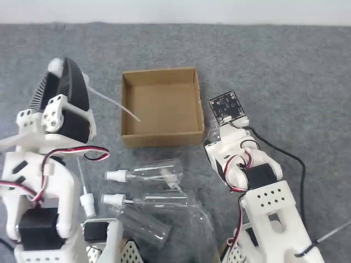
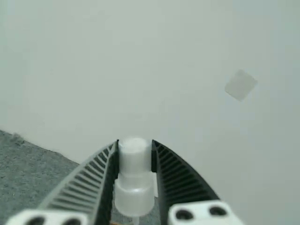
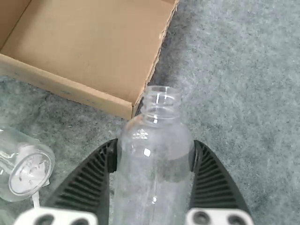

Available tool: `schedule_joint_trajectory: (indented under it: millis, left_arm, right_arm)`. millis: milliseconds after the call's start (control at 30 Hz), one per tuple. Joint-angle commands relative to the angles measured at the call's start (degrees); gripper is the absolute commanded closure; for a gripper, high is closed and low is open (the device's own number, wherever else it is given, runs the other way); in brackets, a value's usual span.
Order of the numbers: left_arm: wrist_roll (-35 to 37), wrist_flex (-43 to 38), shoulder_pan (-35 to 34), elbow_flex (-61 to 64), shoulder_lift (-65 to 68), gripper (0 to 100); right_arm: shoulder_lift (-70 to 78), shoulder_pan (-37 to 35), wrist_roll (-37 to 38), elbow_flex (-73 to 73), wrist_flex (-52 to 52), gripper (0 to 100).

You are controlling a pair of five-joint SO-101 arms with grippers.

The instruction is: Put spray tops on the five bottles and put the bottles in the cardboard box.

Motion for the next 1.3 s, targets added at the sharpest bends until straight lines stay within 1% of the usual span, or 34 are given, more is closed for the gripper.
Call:
schedule_joint_trajectory:
  millis: [0, 267, 500, 667, 800, 933, 1133, 1267]
  left_arm:
    - [0.6, -1.8, 0.3, -1.9, -1.1, 99]
    - [0.6, -1.6, 0.3, -0.7, -1.1, 99]
    - [0.6, -1.6, 0.3, 1.1, -1.1, 99]
    - [0.6, -0.7, 0.3, 1.5, -1.1, 99]
    - [0.6, -0.3, 0.3, 1.7, -1.1, 99]
    - [1.6, -0.3, 0.3, 1.6, -1.2, 99]
    - [2.9, 1.0, 0.4, 2.1, -10.4, 99]
    - [2.9, -2.5, 0.4, 7.2, -16.7, 99]
  right_arm:
    - [-2.3, 0.6, 0.5, -1.9, -2.6, 91.6]
    - [-2.3, 0.3, 0.4, -2.0, -6.7, 91.6]
    - [-3.1, 0.2, 0.4, -2.0, -7.4, 91.6]
    - [-11.0, 0.2, -1.8, -0.1, -6.1, 91.6]
    - [-17.4, 0.2, -1.5, 3.4, -7.3, 91.6]
    - [-19.7, 0.2, -1.5, 5.2, -8.0, 91.6]
    - [-20.3, -3.6, -1.5, 5.4, -7.3, 91.6]
    - [-20.4, -5.7, -1.5, 6.4, -7.7, 91.6]
